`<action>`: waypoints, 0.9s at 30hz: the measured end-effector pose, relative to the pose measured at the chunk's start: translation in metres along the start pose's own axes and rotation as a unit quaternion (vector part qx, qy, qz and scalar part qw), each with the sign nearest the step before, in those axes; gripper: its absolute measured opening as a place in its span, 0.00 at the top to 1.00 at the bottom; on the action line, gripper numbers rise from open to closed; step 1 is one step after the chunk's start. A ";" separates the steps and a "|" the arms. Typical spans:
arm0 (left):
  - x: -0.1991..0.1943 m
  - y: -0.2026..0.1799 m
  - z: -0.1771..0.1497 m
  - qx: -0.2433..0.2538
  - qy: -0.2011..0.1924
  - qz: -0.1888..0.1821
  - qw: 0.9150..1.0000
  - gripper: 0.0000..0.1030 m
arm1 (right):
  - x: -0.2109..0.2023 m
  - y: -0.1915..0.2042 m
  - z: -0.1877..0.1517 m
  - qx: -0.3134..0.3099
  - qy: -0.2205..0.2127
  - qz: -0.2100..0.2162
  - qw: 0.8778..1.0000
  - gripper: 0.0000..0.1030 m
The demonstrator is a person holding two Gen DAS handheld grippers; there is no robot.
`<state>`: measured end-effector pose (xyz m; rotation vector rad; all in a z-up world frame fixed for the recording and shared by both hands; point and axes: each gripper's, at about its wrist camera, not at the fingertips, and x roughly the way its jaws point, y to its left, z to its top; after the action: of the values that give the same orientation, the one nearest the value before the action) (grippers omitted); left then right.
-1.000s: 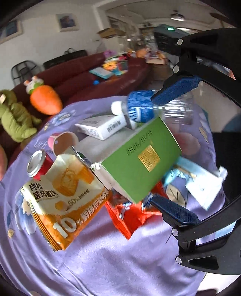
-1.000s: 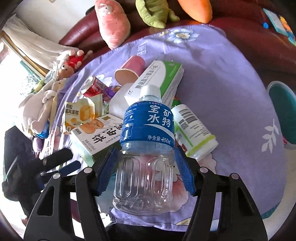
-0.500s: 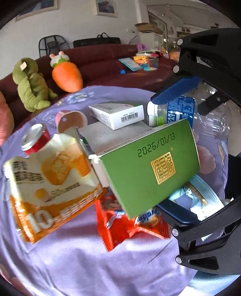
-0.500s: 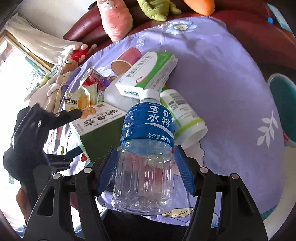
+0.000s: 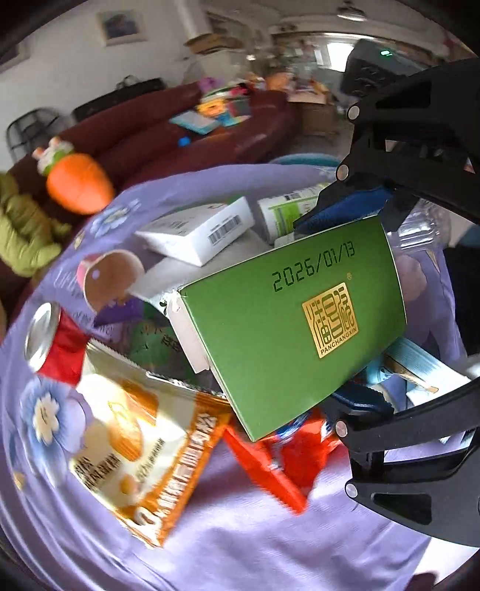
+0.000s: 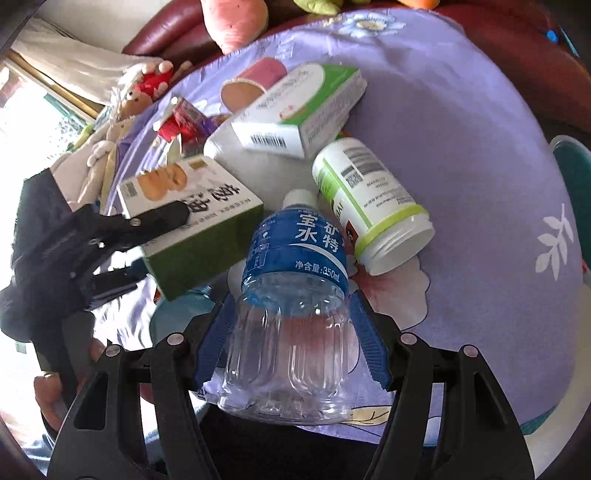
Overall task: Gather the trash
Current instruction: 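Grasp the green box with the left gripper while the right gripper grasps the clear water bottle, then carry both items over the teal bucket and open both grippers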
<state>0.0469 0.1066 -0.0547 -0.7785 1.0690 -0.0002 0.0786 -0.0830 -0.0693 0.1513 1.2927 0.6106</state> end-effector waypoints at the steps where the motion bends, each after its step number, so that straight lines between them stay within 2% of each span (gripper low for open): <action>1: -0.001 0.001 0.002 0.008 0.003 -0.002 1.000 0.28 | 0.005 0.000 0.000 0.001 0.008 -0.004 1.000 0.39; 6: -0.006 0.010 0.009 0.056 0.019 -0.009 0.998 0.28 | 0.019 0.007 0.002 -0.003 0.030 -0.019 0.999 0.35; 11: -0.006 0.009 0.010 0.069 0.024 -0.010 0.997 0.28 | 0.039 0.021 0.004 -0.017 0.045 -0.034 0.998 0.32; 12: -0.008 0.008 0.010 0.070 0.018 -0.005 0.997 0.28 | 0.043 0.023 0.004 -0.022 0.044 -0.039 0.998 0.34; 13: -0.011 0.007 0.010 0.074 0.010 0.001 0.997 0.29 | 0.045 0.026 0.002 -0.031 0.040 -0.046 0.998 0.40; 15: -0.019 -0.001 0.011 0.086 -0.004 0.009 0.996 0.29 | 0.041 0.028 0.002 -0.030 0.035 -0.035 0.998 0.40; 22: -0.058 -0.024 0.008 0.131 -0.055 0.017 0.990 0.29 | -0.007 0.015 0.009 -0.006 -0.025 0.000 1.000 0.40; 27: -0.073 -0.075 0.001 0.195 -0.074 0.016 0.978 0.29 | -0.064 -0.016 0.015 0.031 -0.093 0.017 0.995 0.40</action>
<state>0.0380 0.0779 0.0456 -0.3990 0.9019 -0.1192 0.0886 -0.1255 -0.0172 0.2747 1.1312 0.5721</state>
